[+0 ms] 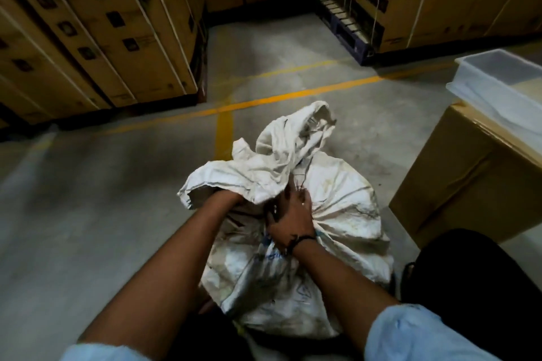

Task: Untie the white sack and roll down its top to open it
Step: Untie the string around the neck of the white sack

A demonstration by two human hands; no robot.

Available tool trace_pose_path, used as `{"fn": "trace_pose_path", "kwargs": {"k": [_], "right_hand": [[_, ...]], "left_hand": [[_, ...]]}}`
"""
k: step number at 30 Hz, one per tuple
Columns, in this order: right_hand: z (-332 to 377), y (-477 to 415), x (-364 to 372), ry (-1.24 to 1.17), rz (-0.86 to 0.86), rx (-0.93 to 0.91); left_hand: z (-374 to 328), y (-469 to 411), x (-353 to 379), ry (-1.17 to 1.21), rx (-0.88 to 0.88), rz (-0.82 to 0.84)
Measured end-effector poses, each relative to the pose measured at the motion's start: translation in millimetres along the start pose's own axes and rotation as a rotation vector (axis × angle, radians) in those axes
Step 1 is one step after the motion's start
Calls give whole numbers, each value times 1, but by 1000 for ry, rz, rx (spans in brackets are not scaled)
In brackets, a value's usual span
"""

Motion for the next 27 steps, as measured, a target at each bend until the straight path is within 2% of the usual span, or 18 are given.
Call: {"fn": "trace_pose_path", "kwargs": {"k": [2,4,7,8,9,10,11,12,13,14,15,17,18,20,23,25,26,27], "right_hand": [[-1,-12,12,163,92,-165],[1,-21,18,245,235,-231],[14,-8,24,306,398,-329],[14,-3,26,362,441,-369],[11,2,28,366,447,-379],[12,8,24,380,429,-396],[11,14,24,373,309,-435],[8,22,30,296,275,-467],[6,28,32,259,267,-573],[0,29,38,229,251,-661],[-2,30,36,210,312,-721],[-8,29,31,60,374,-788],[-12,30,29,-59,396,-759],[-13,32,16,-260,310,-645],[-11,40,2,-388,139,-476],[-22,35,-3,-381,-46,-285],[-31,27,-8,-308,-97,-158],[-39,20,-12,-208,-74,-60]], "left_hand": [[-31,25,-19,-48,201,-132],[-56,36,-35,-32,309,-224],[-94,33,-40,438,492,-217],[-103,32,-39,504,568,-194],[-105,30,-36,464,615,-186],[-101,17,-28,408,594,-178],[-92,3,-15,343,533,-151],[-78,-7,-4,278,457,-123],[-63,-14,7,252,391,-97],[-50,-14,16,277,351,-86],[-38,-13,23,339,323,-109],[-21,-5,36,511,314,-226],[-17,0,44,592,311,-308],[-13,11,63,718,251,-461],[-14,31,98,855,140,-655],[-18,44,117,908,60,-712],[-20,49,125,904,30,-724],[-22,54,131,883,8,-726]]}}
Point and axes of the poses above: each hand's wrist, its own y-axis away from the middle knuckle, its own x-axis out of the palm, z = x × y, the point moved 3 cm from there along -y, towards the middle knuckle, and after that the axes turned 8 degrees about -z, right-handed, at the moved point
